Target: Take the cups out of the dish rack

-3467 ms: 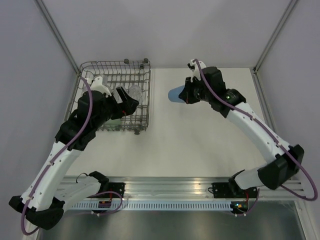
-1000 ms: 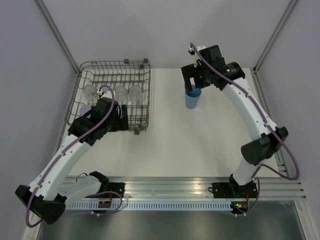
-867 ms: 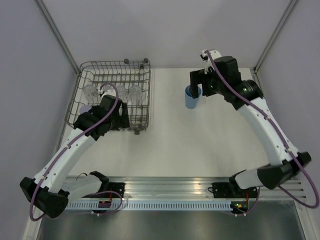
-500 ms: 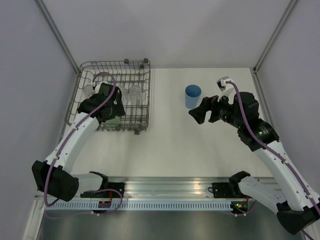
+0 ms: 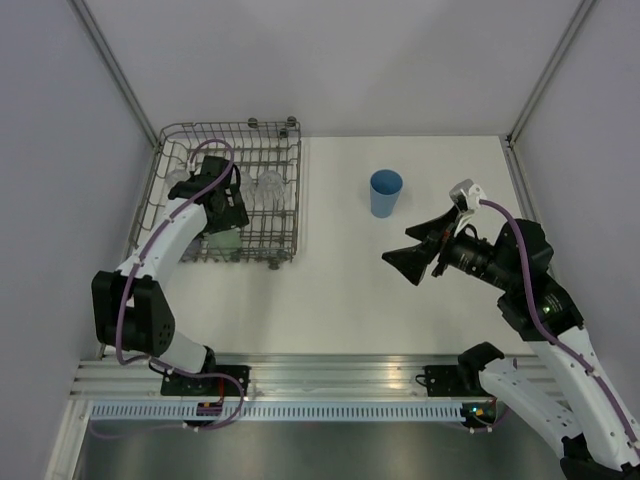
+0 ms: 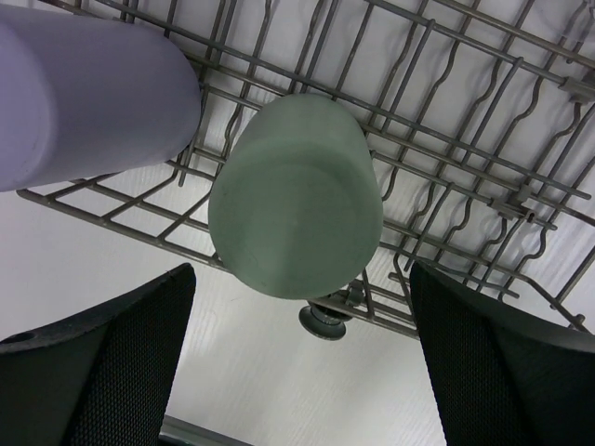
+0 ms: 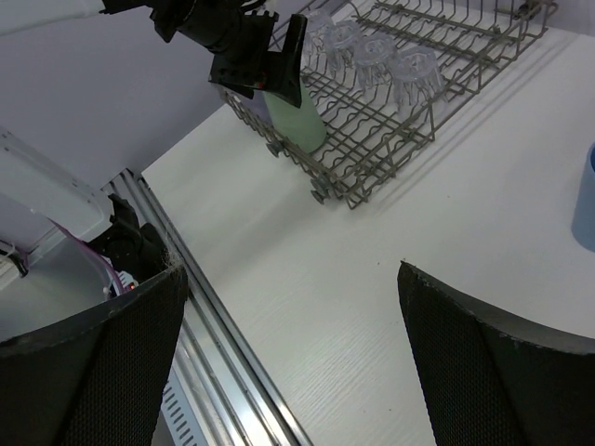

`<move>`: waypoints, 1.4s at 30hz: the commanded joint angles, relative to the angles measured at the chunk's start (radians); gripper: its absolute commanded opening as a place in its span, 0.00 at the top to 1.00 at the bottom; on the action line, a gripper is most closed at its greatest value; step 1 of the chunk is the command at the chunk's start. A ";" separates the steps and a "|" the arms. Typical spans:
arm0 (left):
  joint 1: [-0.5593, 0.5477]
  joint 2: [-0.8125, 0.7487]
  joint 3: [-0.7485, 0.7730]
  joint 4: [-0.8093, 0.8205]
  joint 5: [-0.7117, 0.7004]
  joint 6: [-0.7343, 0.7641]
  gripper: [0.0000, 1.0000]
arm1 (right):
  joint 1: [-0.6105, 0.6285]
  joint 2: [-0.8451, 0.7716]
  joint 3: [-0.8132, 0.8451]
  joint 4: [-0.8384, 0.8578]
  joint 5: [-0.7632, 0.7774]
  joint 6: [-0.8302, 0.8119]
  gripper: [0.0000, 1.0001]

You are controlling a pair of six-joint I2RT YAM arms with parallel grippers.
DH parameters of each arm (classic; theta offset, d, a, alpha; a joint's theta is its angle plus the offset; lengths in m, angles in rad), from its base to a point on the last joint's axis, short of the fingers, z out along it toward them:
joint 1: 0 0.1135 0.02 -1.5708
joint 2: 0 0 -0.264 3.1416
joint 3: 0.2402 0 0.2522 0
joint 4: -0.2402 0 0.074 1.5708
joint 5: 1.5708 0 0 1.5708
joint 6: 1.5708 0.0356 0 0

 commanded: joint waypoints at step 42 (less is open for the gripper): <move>0.067 -0.127 0.144 -0.014 0.193 0.101 0.98 | 0.003 0.019 -0.021 0.095 -0.106 -0.001 0.02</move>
